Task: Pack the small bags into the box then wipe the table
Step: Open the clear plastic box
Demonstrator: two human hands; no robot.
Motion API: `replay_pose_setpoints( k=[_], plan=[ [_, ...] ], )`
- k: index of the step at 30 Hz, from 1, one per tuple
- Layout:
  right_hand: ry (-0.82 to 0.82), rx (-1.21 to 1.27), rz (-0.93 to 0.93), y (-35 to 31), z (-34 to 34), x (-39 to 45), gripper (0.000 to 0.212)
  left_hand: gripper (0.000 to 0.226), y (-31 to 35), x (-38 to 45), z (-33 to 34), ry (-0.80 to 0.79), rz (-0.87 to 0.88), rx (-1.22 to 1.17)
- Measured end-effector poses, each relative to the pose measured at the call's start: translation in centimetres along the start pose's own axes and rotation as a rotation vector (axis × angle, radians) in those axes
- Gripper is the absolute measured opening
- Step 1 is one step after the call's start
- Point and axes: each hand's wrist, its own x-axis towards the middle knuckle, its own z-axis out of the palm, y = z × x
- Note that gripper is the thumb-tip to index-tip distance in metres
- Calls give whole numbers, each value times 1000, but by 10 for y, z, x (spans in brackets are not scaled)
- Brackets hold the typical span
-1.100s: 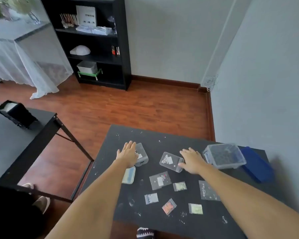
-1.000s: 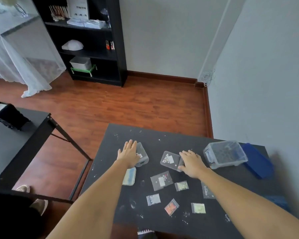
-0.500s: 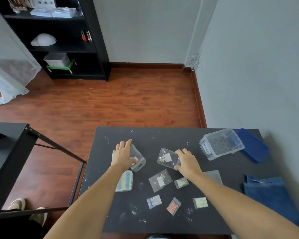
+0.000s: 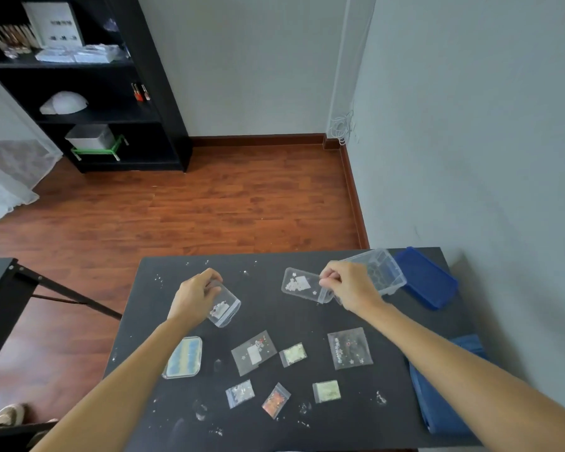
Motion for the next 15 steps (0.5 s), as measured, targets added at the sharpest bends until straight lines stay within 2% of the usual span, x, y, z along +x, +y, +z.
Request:
replay_pose_setpoints(
  k=[4,6,10,15],
  plan=[
    [171,-48,-47,38,-62,6,5,19,39,-10,8,76,-3,-133],
    [201,-90,-50,58,-85,9,5,18,63,-15,15,103,-7,-228],
    [105,-140,-102,90,-99,18,9,13,109,-23,33,111,-37,-418],
    [-38,-350,-84,110,-80,27,19,16,157,-26,57,134,-86,-601]
  ],
)
